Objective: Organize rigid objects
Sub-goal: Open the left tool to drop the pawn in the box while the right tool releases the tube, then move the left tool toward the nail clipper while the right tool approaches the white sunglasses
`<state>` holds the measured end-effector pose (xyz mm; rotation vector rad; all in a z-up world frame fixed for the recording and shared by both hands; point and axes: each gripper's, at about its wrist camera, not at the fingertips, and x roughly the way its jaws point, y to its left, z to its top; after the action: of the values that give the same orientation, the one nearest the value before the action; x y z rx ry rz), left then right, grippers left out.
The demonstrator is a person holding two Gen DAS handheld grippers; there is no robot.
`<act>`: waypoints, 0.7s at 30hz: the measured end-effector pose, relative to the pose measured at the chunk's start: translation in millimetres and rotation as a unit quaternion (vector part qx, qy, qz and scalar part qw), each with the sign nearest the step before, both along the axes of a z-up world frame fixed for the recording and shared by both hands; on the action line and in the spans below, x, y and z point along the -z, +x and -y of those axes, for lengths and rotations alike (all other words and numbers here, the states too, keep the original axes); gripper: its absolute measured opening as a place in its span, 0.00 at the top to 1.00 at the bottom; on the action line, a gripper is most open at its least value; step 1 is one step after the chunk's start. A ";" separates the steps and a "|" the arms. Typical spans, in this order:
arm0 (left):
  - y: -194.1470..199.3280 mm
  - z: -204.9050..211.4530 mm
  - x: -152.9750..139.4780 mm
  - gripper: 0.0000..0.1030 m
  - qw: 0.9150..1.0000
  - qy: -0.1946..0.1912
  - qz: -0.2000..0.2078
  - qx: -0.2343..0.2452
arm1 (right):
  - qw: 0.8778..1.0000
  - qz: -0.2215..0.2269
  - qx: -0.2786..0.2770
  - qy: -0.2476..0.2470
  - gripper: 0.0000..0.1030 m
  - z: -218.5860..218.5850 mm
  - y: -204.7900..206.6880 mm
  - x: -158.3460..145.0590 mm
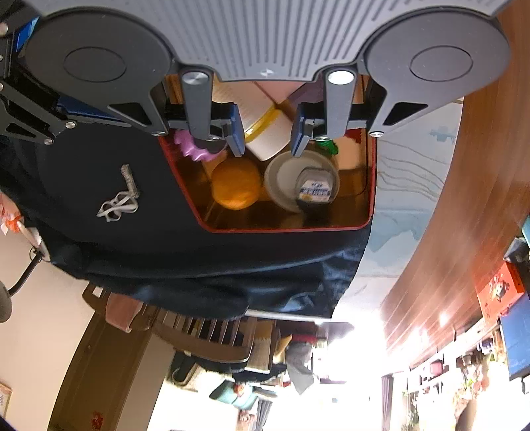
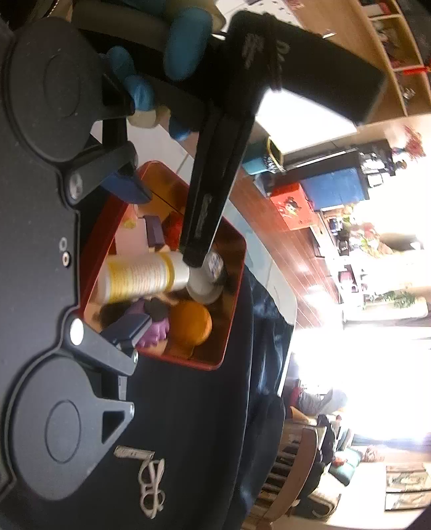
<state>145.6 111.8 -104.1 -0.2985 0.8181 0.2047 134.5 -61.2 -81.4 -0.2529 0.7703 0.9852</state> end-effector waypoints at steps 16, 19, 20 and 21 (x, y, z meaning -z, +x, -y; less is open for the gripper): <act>6.3 54.8 -32.1 0.30 0.999 0.022 0.043 0.006 | 0.995 0.006 0.093 0.033 0.10 81.6 44.7 -21.4; 12.3 66.3 -32.4 0.30 0.999 0.026 0.042 0.008 | 0.994 0.011 0.102 0.033 0.08 95.5 53.3 -22.3; 14.6 69.7 -31.9 0.30 0.999 0.027 0.042 0.009 | 0.994 0.012 0.106 0.032 0.07 99.7 56.8 -22.3; 17.6 73.9 -31.6 0.30 0.999 0.028 0.040 0.009 | 0.993 0.013 0.110 0.031 0.05 103.1 59.8 -21.9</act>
<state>163.2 37.9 -72.5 -0.2441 0.7338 0.1965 194.3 -164.3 -59.5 -0.1234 0.7249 0.7948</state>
